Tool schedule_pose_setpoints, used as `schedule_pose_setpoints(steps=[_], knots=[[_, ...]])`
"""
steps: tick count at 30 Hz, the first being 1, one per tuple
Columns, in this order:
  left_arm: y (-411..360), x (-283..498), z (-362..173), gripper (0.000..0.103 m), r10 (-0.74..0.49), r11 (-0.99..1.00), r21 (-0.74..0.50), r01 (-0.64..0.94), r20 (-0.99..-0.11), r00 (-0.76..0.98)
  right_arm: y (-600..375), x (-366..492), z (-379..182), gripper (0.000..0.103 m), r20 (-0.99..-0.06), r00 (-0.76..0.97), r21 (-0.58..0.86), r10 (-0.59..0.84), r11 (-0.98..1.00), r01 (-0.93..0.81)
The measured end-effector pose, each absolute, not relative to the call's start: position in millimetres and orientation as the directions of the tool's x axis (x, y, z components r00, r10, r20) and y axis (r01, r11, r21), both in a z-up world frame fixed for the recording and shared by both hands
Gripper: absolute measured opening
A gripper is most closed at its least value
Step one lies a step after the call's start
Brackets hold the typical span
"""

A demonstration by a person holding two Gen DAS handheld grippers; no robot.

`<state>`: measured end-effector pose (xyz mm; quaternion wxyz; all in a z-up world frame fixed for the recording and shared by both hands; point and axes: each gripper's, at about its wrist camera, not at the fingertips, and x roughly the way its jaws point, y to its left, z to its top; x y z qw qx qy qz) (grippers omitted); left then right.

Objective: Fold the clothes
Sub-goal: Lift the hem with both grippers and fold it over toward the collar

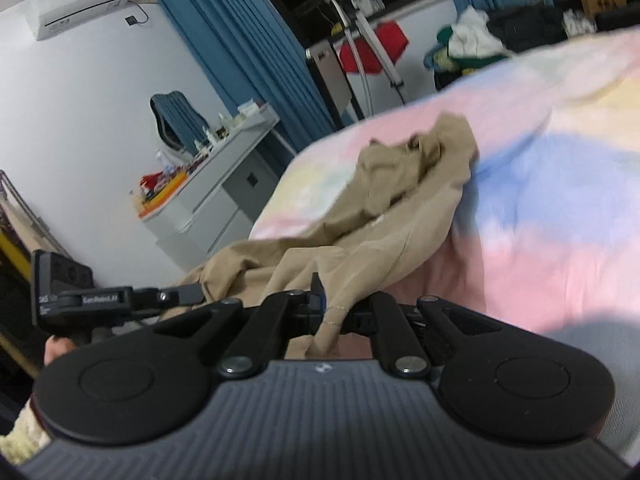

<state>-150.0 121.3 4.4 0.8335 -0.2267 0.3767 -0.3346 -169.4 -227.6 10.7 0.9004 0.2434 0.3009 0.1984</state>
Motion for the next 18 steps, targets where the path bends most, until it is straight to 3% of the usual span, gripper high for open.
schedule_pose_setpoints(steps=[8,18], knots=[[106.6,-106.1,17.9,0.009,-0.699,0.706,-0.566,0.425,-0.466,0.542,-240.6,-150.2,7.3,0.007,-0.398,0.766,0.617,0.505,0.765,-0.184],[77.8,31.3,42.8,0.01,-0.599,0.791,-0.46,0.403,-0.448,0.664,-257.8,-10.7,27.5,0.007,-0.376,0.823,0.593,0.427,0.793,-0.141]])
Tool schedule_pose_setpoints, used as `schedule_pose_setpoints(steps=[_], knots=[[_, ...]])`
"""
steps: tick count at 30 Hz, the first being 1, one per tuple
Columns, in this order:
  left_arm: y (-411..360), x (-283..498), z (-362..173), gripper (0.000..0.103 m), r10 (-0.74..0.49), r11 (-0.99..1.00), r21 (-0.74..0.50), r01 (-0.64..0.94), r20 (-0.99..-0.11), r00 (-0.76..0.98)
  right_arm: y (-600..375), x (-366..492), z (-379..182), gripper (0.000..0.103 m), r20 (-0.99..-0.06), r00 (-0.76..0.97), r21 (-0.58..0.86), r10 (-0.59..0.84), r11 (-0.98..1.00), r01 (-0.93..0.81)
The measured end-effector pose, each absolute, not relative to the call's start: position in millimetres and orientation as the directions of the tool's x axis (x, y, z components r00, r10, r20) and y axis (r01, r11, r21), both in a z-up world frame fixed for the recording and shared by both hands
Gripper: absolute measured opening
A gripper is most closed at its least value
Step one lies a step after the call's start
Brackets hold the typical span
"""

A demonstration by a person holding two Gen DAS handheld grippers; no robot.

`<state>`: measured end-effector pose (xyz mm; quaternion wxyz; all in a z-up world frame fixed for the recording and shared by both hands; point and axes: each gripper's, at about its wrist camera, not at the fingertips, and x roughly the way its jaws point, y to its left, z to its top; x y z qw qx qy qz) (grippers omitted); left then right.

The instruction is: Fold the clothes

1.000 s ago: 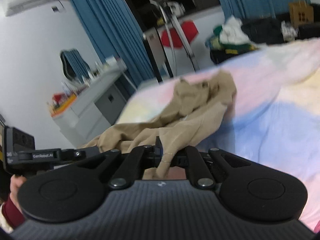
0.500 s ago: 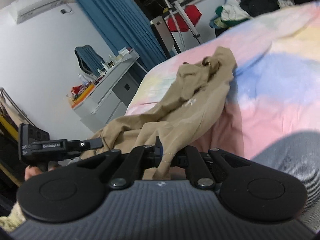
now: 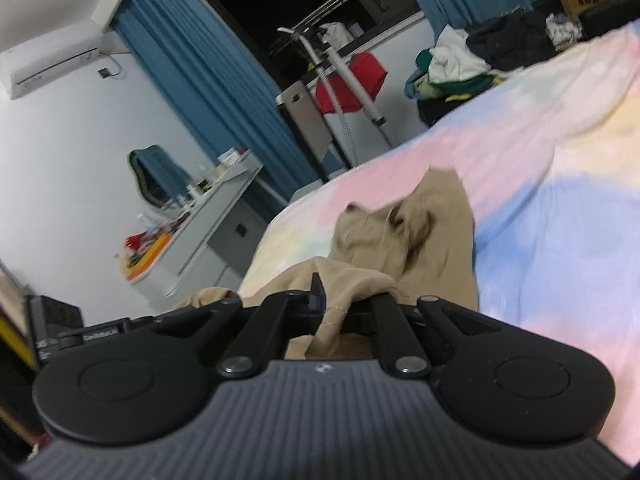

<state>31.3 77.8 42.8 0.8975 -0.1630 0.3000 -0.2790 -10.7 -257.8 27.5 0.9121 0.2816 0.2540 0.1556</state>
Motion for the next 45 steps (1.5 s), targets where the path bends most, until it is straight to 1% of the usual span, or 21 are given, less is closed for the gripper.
schedule_pose_setpoints(steps=[3,5,11,14,17,21,22,23,24,25,26,27,28,30,32,35,38,40,42,45], knots=[[64.1,80.8,29.8,0.01,-0.544,0.833,-0.396,0.387,-0.459,0.703,-253.4,39.9,14.3,0.007,-0.407,0.828,0.563,0.386,0.82,-0.105],[56.3,112.9,12.3,0.01,-0.521,0.849,-0.38,0.368,-0.48,0.706,-249.7,73.6,-0.8,0.007,-0.44,0.827,0.538,0.349,0.84,-0.068],[45.2,186.7,-66.8,0.01,-0.47,0.882,-0.348,0.319,-0.588,0.658,-240.3,149.4,-69.8,0.007,-0.549,0.784,0.484,0.289,0.875,0.017],[46.2,204.7,-99.6,0.012,-0.463,0.886,-0.348,0.307,-0.621,0.632,-230.2,169.7,-96.3,0.007,-0.599,0.766,0.409,0.234,0.912,0.041],[45.4,212.1,-115.3,0.014,-0.459,0.888,-0.341,0.308,-0.633,0.623,-219.1,185.3,-113.8,0.007,-0.656,0.731,0.32,0.185,0.946,0.047],[45.4,208.2,-111.6,0.015,-0.451,0.893,-0.33,0.308,-0.632,0.63,-221.3,185.0,-116.4,0.008,-0.653,0.732,0.335,0.193,0.941,0.051],[44.9,203.8,-108.0,0.018,-0.444,0.896,-0.324,0.304,-0.632,0.635,-223.9,183.3,-115.5,0.008,-0.649,0.733,0.352,0.203,0.935,0.053],[44.4,197.2,-103.0,0.026,-0.437,0.899,-0.319,0.299,-0.629,0.643,-225.9,182.2,-114.0,0.008,-0.647,0.733,0.366,0.209,0.929,0.058],[43.9,190.5,-98.1,0.035,-0.429,0.903,-0.313,0.294,-0.626,0.651,-226.8,179.8,-111.8,0.012,-0.645,0.734,0.374,0.215,0.926,0.058],[43.7,182.7,-92.8,0.057,-0.419,0.908,-0.304,0.289,-0.619,0.664,-227.2,176.7,-109.1,0.025,-0.642,0.734,0.38,0.22,0.923,0.056],[44.0,173.1,-87.1,0.067,-0.406,0.914,-0.292,0.283,-0.608,0.682,-227.0,171.6,-106.0,0.034,-0.631,0.745,0.377,0.215,0.925,0.053],[44.2,163.8,-81.6,0.067,-0.397,0.917,-0.283,0.28,-0.598,0.696,-226.5,165.6,-102.6,0.054,-0.616,0.761,0.369,0.204,0.928,0.05],[44.3,155.2,-76.4,0.067,-0.397,0.917,-0.279,0.284,-0.591,0.703,-226.0,159.5,-99.2,0.067,-0.601,0.776,0.36,0.193,0.932,0.047],[44.6,137.9,-65.8,0.068,-0.396,0.918,-0.27,0.292,-0.575,0.716,-225.4,147.4,-93.0,0.077,-0.579,0.798,0.337,0.167,0.94,0.047],[45.3,120.1,-55.4,0.072,-0.397,0.917,-0.266,0.296,-0.559,0.728,-229.4,137.7,-86.7,0.075,-0.569,0.807,0.349,0.158,0.935,0.063],[51.2,89.5,-43.1,0.08,-0.407,0.909,-0.314,0.273,-0.538,0.738,-238.5,118.7,-73.5,0.075,-0.533,0.83,0.408,0.166,0.91,0.08],[54.6,62.9,-42.6,0.081,-0.441,0.887,-0.389,0.248,-0.557,0.704,-249.4,97.4,-59.8,0.076,-0.487,0.844,0.516,0.223,0.854,0.072],[52.0,47.7,-51.2,0.081,-0.489,0.861,-0.441,0.252,-0.585,0.647,-256.1,80.2,-53.1,0.077,-0.439,0.847,0.614,0.301,0.788,0.038],[48.5,35.8,-61.1,0.081,-0.526,0.837,-0.492,0.237,-0.605,0.598,-253.4,66.2,-50.4,0.076,-0.438,0.831,0.632,0.342,0.775,0.014],[45.6,28.6,-79.8,0.081,-0.608,0.766,-0.618,0.178,-0.606,0.513,-245.8,52.8,-55.4,0.078,-0.466,0.776,0.661,0.425,0.75,-0.014]])
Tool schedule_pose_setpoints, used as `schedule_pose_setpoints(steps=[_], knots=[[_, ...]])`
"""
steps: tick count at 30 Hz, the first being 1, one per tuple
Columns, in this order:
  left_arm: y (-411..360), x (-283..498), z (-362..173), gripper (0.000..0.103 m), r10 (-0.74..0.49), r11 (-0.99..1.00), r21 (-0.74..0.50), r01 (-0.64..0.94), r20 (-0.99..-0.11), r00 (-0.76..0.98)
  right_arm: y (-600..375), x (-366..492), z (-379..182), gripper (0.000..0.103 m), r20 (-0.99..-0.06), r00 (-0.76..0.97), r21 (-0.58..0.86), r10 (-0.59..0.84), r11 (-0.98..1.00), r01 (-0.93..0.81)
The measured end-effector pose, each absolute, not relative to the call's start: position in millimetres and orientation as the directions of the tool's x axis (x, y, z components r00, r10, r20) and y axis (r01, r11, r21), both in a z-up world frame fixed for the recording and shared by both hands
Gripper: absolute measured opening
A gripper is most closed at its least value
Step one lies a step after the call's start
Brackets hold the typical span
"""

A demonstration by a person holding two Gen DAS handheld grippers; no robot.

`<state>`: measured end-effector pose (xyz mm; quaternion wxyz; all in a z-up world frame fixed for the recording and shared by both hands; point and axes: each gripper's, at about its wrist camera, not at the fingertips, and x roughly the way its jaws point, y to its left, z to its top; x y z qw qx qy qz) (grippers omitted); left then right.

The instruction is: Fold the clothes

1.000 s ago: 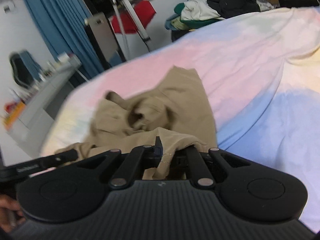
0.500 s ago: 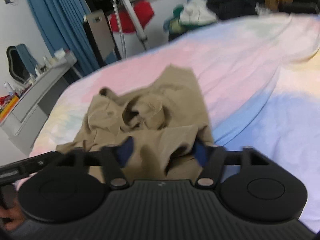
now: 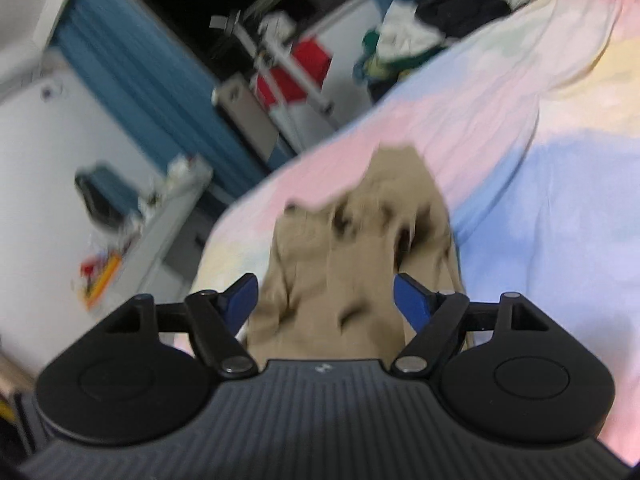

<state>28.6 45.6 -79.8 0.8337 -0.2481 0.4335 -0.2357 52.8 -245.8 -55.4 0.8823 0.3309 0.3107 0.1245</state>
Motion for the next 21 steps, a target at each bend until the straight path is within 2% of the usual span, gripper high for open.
schedule_pose_setpoints(steps=[4,7,10,14,17,21], knots=[[54.3,36.7,-115.0,0.081,-0.647,0.68,-0.733,0.02,-0.587,0.487,-239.9,47.9,-93.1,0.078,-0.48,0.662,0.807,0.576,0.585,0.077],[65.9,45.6,-139.0,0.078,-0.652,0.607,-0.789,-0.1,-0.566,0.505,-233.0,49.7,-125.5,0.078,-0.486,0.576,0.86,0.657,0.477,0.18],[80.7,53.0,-155.4,0.078,-0.67,0.49,-0.853,-0.18,-0.501,0.547,-227.2,52.1,-149.3,0.077,-0.477,0.548,0.878,0.687,0.396,0.268],[82.8,59.7,-161.1,0.076,-0.667,0.437,-0.88,-0.183,-0.454,0.591,-220.2,60.8,-175.4,0.077,-0.427,0.552,0.899,0.716,0.269,0.346],[84.1,60.0,-160.6,0.068,-0.655,0.431,-0.888,-0.161,-0.43,0.622,-226.4,65.8,-180.0,0.077,-0.425,0.611,0.897,0.668,0.225,0.379],[86.6,53.8,-151.1,0.067,-0.668,0.379,-0.92,-0.098,-0.345,0.659,-238.1,60.9,-177.0,0.075,-0.423,0.698,0.902,0.578,0.193,0.386]])
